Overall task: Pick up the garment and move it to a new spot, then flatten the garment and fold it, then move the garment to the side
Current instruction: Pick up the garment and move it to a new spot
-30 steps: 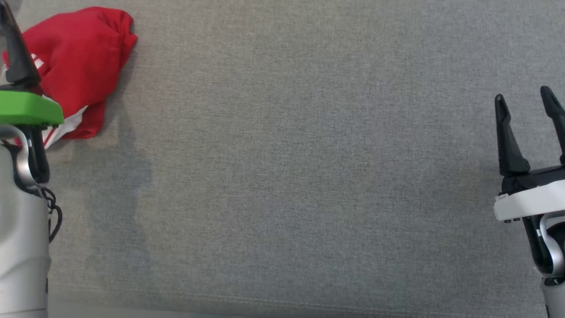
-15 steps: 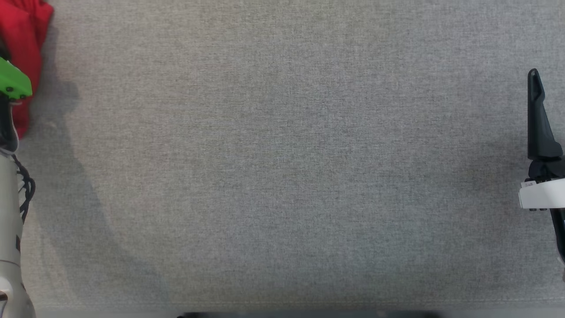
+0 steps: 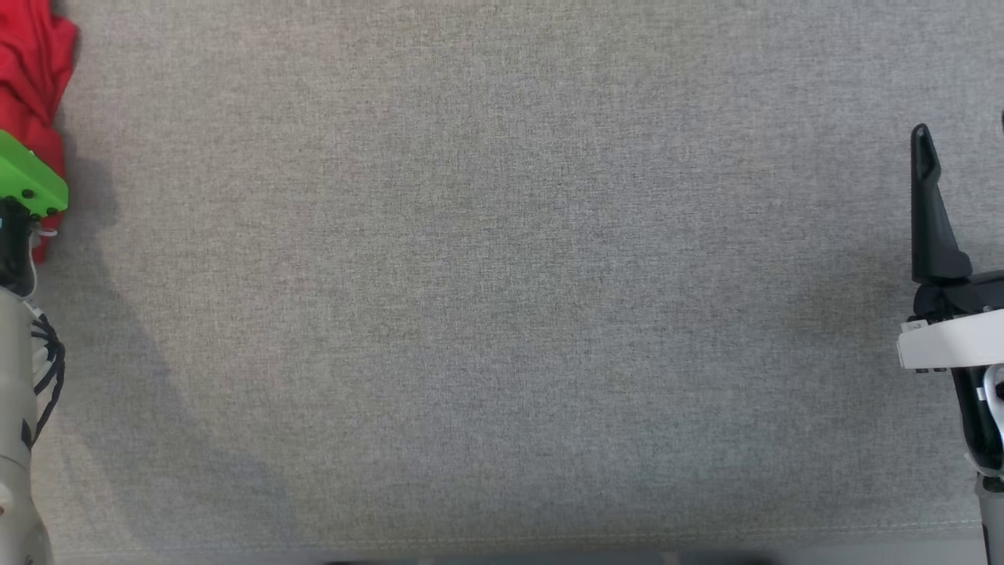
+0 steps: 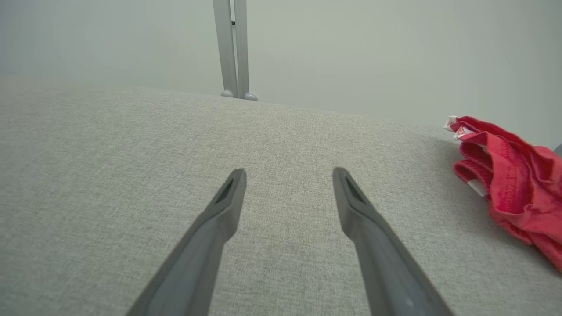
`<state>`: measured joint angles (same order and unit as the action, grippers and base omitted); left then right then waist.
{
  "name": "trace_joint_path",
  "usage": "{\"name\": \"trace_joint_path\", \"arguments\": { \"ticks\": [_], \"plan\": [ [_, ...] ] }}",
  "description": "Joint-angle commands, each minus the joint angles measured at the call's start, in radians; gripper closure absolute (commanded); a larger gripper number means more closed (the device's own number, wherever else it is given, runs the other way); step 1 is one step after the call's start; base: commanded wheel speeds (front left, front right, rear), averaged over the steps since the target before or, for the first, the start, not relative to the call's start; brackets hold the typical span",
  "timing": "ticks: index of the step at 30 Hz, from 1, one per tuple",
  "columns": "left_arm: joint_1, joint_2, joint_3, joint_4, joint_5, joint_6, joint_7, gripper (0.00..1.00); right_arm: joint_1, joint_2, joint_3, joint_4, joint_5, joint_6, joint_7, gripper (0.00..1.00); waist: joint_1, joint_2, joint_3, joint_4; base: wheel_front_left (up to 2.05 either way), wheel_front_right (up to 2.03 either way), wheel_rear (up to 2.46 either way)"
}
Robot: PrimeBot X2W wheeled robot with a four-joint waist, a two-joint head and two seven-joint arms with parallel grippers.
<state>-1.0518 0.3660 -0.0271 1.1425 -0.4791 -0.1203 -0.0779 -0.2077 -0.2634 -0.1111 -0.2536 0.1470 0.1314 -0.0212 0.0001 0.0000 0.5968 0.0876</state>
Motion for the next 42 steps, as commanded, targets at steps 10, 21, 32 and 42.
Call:
{"name": "trace_joint_path", "arguments": {
  "ticks": [10, 21, 32, 42],
  "plan": [
    [-0.044, 0.065, -0.045, -0.029, 0.030, -0.009, -0.148, 1.00, -0.012, 0.056, 0.052, 0.110, 0.014, -0.002, -0.068, 0.00, -0.0001, 0.0000, -0.135, -0.018, 0.00, 0.00, 0.00],
    [-0.107, 0.043, -0.135, -0.262, 0.097, 0.001, -0.174, 1.00, 0.006, 0.120, 0.081, 0.252, 0.035, -0.002, -0.152, 0.00, -0.0001, 0.0000, -0.281, -0.107, 0.00, 0.00, 0.00],
    [-0.137, -0.081, -0.245, -0.627, 0.101, 0.015, -0.005, 1.00, 0.003, 0.181, 0.109, 0.371, 0.058, -0.002, -0.219, 0.00, -0.0001, 0.0000, -0.344, -0.280, 0.00, 0.00, 0.00],
    [-0.079, -0.219, -0.380, -0.737, 0.120, 0.018, 0.060, 1.00, -0.027, 0.205, 0.122, 0.429, 0.082, -0.002, -0.244, 0.00, -0.0001, 0.0000, -0.313, -0.379, 0.00, 0.00, 0.00]
  ]
}}
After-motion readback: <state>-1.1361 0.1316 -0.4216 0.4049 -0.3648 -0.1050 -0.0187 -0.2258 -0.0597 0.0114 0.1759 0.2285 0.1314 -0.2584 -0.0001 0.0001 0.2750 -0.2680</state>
